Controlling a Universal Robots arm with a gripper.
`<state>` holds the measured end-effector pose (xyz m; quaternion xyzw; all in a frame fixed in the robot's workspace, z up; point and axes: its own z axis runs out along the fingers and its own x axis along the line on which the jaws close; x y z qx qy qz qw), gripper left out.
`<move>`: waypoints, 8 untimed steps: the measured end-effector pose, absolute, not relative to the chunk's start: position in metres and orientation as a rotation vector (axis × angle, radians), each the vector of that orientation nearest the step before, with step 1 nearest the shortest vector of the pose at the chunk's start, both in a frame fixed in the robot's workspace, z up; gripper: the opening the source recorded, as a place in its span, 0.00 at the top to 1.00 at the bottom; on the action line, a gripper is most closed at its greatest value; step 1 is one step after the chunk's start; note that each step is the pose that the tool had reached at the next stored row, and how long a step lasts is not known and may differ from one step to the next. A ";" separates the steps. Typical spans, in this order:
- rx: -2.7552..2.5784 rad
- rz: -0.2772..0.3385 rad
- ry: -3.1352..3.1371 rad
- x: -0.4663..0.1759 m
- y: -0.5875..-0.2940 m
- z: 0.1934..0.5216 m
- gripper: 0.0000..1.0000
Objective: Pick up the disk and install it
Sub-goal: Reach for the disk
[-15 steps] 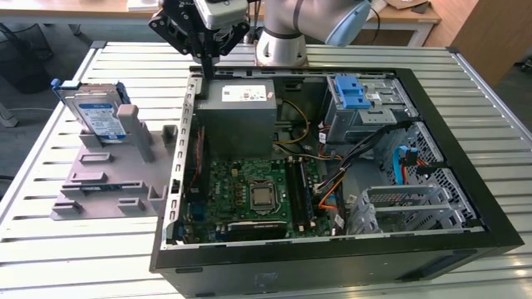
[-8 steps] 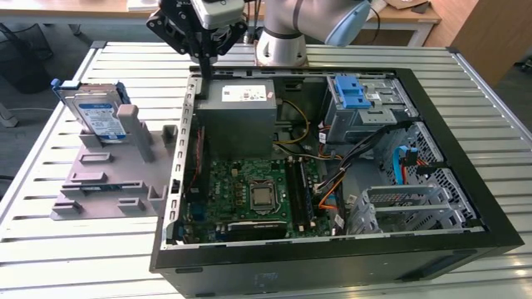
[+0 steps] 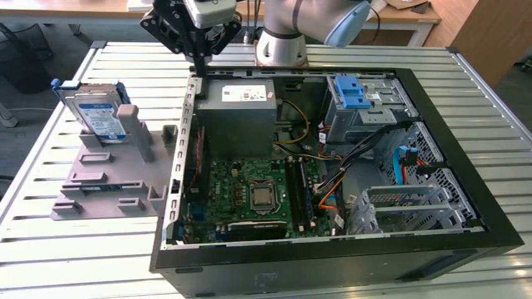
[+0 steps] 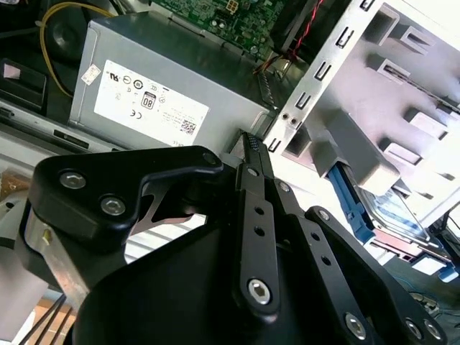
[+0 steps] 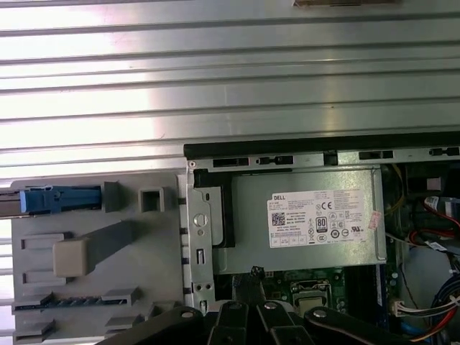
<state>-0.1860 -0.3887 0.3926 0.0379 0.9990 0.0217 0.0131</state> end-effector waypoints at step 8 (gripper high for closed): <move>0.118 0.068 3.112 -0.192 -0.388 0.392 0.89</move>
